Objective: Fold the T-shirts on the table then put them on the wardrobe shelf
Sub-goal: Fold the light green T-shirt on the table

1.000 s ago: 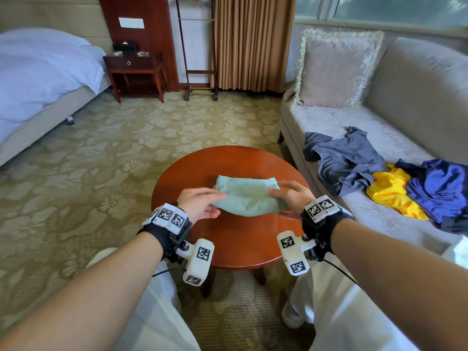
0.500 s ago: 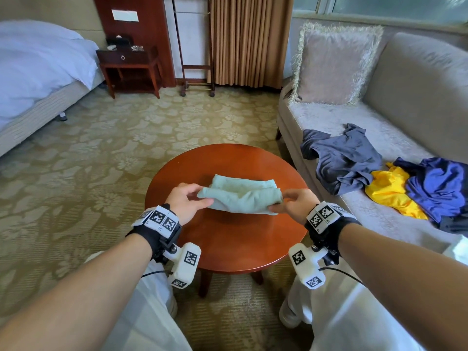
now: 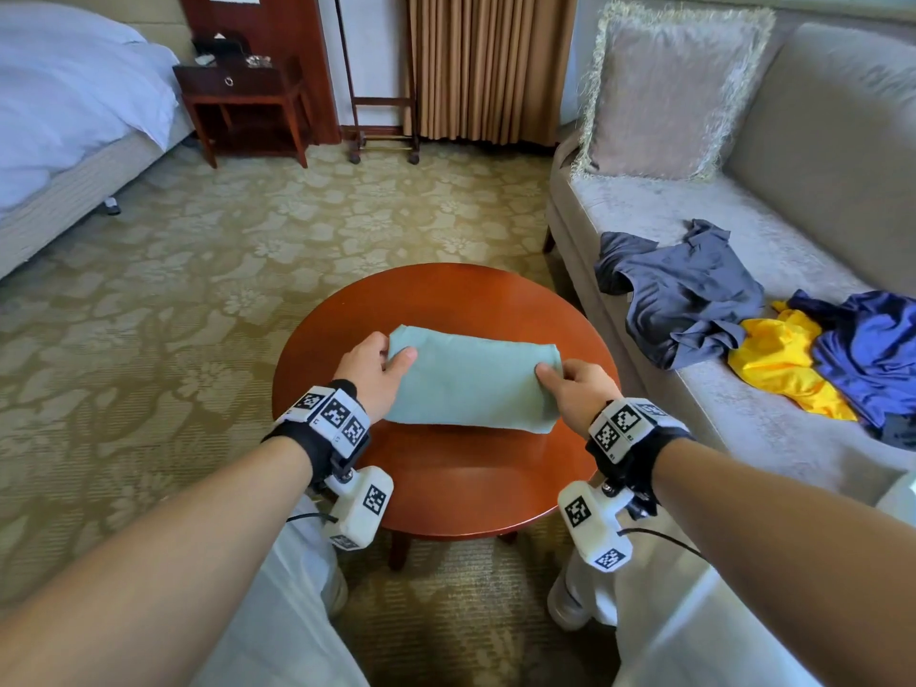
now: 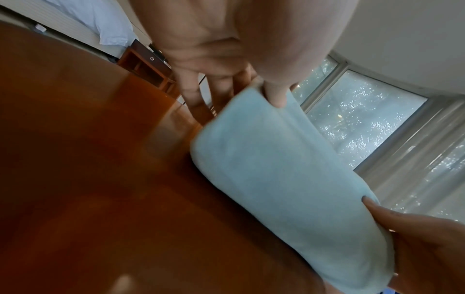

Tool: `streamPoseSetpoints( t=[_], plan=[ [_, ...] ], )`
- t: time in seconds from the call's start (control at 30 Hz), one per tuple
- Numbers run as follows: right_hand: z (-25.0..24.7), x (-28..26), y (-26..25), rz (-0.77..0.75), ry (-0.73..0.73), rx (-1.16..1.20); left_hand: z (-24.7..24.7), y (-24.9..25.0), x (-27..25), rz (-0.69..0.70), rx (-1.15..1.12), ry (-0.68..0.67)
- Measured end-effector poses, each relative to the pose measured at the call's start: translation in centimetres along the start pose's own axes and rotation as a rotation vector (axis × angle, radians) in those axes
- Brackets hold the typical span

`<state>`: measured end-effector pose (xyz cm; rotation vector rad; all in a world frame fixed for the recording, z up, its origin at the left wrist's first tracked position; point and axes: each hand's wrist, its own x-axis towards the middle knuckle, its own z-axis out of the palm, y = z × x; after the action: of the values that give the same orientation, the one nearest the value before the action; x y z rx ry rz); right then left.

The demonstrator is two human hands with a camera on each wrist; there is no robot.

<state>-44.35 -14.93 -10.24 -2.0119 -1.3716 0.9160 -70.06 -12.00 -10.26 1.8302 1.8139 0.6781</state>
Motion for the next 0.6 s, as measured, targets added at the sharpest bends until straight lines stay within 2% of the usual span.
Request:
streamPoseSetpoints(
  t=[0.13, 0.37, 0.43, 0.53, 0.6],
  plan=[
    [1.2, 0.6, -0.1, 0.087, 0.066, -0.131, 1.5, -0.1, 1.3, -0.098, 0.059, 0.016],
    [2.1, 1.5, -1.0, 0.267, 0.064, -0.270, 2.7, -0.4, 2.5, -0.315, 0.104, -0.070],
    [2.1, 1.5, -1.3, 0.233, 0.113, -0.315, 2.6, -0.4, 2.7, -0.340, 0.113, -0.069],
    [2.4, 1.9, -1.4, 0.018, 0.207, -0.318, 2.1, 0.1, 2.9, -0.312, 0.127, -0.056],
    [2.6, 2.0, -1.6, -0.071, 0.179, -0.329, 1.9, 0.6, 2.9, -0.360, 0.067, -0.095]
  ],
)
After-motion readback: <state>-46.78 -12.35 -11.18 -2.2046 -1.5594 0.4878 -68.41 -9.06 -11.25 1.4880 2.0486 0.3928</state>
